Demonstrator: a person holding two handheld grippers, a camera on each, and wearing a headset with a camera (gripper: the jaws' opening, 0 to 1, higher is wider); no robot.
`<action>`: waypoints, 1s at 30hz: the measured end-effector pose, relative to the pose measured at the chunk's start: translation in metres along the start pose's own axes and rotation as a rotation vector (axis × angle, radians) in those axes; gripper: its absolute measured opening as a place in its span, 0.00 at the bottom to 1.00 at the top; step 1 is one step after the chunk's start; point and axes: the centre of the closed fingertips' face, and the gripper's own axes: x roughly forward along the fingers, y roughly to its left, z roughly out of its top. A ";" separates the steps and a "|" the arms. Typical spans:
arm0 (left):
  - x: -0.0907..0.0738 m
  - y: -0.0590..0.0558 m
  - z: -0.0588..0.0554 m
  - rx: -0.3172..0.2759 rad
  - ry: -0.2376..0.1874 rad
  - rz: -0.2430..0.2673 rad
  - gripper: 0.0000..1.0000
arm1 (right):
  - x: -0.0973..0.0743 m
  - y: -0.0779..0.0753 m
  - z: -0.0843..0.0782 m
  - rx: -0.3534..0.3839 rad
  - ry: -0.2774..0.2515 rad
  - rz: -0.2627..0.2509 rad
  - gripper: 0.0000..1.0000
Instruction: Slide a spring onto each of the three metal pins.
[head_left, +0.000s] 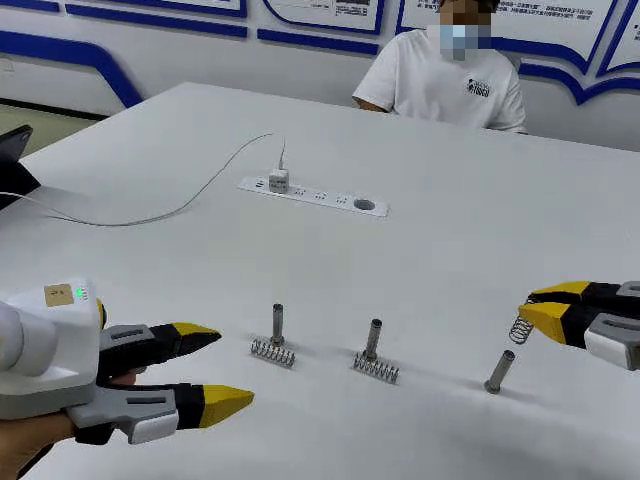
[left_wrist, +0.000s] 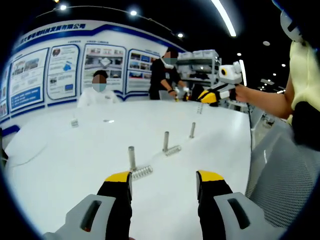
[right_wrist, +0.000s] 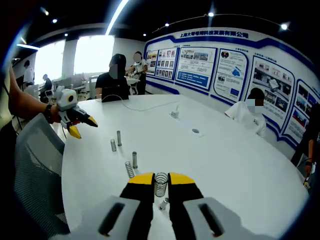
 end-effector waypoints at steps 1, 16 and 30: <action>0.000 0.000 -0.001 0.001 0.003 0.000 0.53 | 0.001 -0.002 -0.003 0.008 0.004 -0.004 0.11; -0.002 0.002 -0.002 -0.017 0.007 0.013 0.58 | 0.016 -0.010 -0.026 0.028 0.042 -0.023 0.11; -0.001 0.002 -0.002 -0.019 0.012 0.013 0.59 | 0.020 -0.011 -0.033 0.046 0.047 -0.019 0.11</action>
